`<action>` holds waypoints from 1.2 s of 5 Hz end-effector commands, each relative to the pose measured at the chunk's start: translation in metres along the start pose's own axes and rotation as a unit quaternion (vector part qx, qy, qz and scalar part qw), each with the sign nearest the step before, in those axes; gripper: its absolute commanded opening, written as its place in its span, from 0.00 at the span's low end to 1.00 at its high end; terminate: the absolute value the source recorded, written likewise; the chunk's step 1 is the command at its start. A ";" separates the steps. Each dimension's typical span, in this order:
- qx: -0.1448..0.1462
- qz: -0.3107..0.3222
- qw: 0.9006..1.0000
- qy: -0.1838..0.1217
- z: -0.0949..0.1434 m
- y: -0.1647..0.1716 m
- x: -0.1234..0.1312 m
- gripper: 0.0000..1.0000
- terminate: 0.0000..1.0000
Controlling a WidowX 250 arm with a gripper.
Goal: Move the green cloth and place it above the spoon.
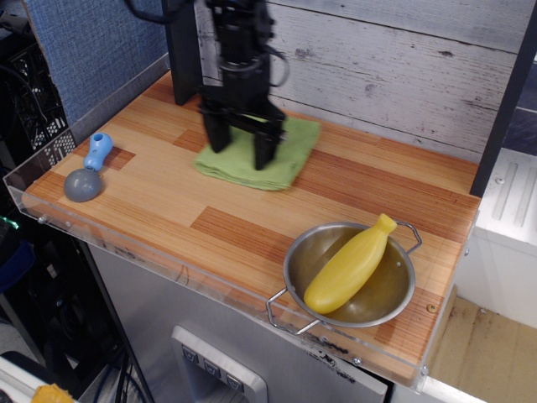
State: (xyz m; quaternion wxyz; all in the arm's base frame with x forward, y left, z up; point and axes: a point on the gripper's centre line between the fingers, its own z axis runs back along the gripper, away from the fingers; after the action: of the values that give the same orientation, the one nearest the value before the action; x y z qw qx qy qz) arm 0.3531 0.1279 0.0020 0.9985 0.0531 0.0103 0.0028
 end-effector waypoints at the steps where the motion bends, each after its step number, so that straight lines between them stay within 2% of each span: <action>1: -0.005 0.017 0.999 0.036 -0.022 0.066 -0.025 1.00 0.00; 2: -0.039 0.019 0.999 0.026 -0.020 0.070 -0.019 1.00 0.00; 3: -0.053 0.007 0.998 0.017 -0.012 0.057 -0.017 1.00 0.00; 5: -0.068 0.006 0.996 -0.065 0.063 0.060 0.000 1.00 0.00; 6: -0.071 0.004 0.993 -0.090 0.094 0.066 -0.003 1.00 0.00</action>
State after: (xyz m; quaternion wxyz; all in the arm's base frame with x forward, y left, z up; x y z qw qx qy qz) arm 0.3518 0.1736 0.0763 0.9982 -0.0381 -0.0459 -0.0003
